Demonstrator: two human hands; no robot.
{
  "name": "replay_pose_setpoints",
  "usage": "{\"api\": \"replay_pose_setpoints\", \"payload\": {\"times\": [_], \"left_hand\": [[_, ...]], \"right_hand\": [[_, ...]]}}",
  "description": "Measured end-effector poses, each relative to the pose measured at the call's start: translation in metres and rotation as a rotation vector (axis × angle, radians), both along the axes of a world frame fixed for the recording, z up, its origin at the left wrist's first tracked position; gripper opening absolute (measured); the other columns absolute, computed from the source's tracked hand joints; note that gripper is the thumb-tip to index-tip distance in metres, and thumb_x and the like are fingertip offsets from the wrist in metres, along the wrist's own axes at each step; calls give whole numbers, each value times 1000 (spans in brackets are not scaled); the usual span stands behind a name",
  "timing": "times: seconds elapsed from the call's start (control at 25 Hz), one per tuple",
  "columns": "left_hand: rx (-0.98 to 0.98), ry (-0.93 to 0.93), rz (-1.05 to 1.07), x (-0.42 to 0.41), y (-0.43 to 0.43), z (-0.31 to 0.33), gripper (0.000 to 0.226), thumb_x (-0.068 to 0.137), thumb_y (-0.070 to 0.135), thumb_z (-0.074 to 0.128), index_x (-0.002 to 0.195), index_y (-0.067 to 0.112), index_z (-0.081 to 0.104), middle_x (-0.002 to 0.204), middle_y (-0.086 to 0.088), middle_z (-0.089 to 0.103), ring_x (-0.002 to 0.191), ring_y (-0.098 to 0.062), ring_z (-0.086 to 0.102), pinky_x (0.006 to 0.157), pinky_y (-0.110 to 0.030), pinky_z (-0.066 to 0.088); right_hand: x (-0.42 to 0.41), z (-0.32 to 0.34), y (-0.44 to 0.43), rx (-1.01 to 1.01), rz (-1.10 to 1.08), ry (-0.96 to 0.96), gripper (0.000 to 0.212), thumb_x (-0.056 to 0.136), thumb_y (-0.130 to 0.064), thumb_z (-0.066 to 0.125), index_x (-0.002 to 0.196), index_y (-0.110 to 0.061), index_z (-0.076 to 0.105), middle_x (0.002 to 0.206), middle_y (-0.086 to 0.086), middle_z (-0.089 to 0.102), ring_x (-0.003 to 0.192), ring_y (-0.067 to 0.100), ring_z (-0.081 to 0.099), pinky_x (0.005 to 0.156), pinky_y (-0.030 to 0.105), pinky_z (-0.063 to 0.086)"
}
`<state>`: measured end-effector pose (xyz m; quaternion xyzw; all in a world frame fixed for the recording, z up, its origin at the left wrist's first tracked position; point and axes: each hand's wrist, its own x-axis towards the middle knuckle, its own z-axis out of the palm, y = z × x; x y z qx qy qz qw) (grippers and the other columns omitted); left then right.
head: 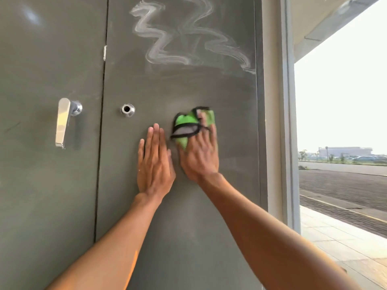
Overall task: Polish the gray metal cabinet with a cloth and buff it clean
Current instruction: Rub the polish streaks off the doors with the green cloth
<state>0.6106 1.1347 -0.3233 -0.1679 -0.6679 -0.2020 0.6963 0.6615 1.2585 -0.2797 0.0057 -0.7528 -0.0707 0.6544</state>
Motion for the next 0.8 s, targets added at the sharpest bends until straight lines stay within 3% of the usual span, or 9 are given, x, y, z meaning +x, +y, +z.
{"api": "replay_pose_setpoints", "payload": {"times": [0.08, 0.16, 0.32, 0.4, 0.48, 0.64, 0.72, 0.8], "left_hand": [[22, 4, 7, 0, -2, -5, 61, 100, 12, 38, 159, 0, 27, 168, -15, 24, 157, -27, 19, 128, -45, 13], [32, -4, 22, 3, 0, -9, 60, 101, 13, 32, 159, 0, 25, 168, -14, 22, 157, -26, 18, 128, -47, 14], [-2, -23, 14, 8, 0, -8, 57, 106, 16, 29, 161, 1, 21, 170, -13, 19, 158, -25, 15, 128, -47, 14], [-25, -29, 9, 6, -7, -14, 56, 107, 17, 29, 161, 1, 21, 170, -13, 18, 158, -25, 15, 128, -46, 14], [-54, -23, 11, 3, -11, -20, 56, 107, 16, 31, 161, 1, 21, 170, -13, 17, 158, -26, 15, 128, -46, 13], [-23, -46, -27, 4, -11, -22, 62, 100, 10, 39, 159, 0, 25, 169, -15, 21, 157, -27, 16, 127, -47, 12], [-8, -55, -6, 7, -7, -27, 61, 100, 10, 35, 160, 1, 24, 169, -14, 20, 157, -27, 17, 127, -47, 12], [11, -74, 8, 12, -2, -32, 59, 103, 13, 30, 160, 1, 23, 169, -14, 19, 158, -27, 16, 126, -49, 14]], "right_hand": [[-7, -16, -5, 200, 59, -25, 64, 100, -45, 49, 155, -13, 40, 165, 15, 25, 157, 25, 13, 127, 44, 9], [-4, -16, 27, 178, 86, 20, 64, 99, -43, 54, 154, -14, 42, 166, 13, 23, 157, 24, 13, 127, 44, 12], [23, -10, 92, -492, 19, 68, 67, 106, -48, 30, 158, -6, 29, 165, 17, 27, 157, 26, 7, 127, 44, 0], [21, -13, 77, -672, 37, 75, 67, 108, -45, 28, 156, 2, 26, 162, 22, 30, 155, 32, 13, 127, 45, -2], [14, -22, 42, -522, 55, 68, 66, 106, -44, 30, 155, 0, 32, 160, 23, 33, 153, 35, 18, 127, 49, 3], [-5, -55, -5, 153, 77, -57, 64, 99, -43, 42, 156, -14, 38, 166, 14, 23, 157, 27, 10, 127, 47, 9], [-3, -59, 18, 167, 101, -43, 65, 98, -46, 45, 155, -15, 42, 167, 12, 23, 157, 23, 8, 128, 44, 9], [6, -60, 63, -55, 74, 0, 64, 99, -48, 41, 154, -16, 42, 165, 13, 27, 157, 23, 7, 127, 44, 8]]}}
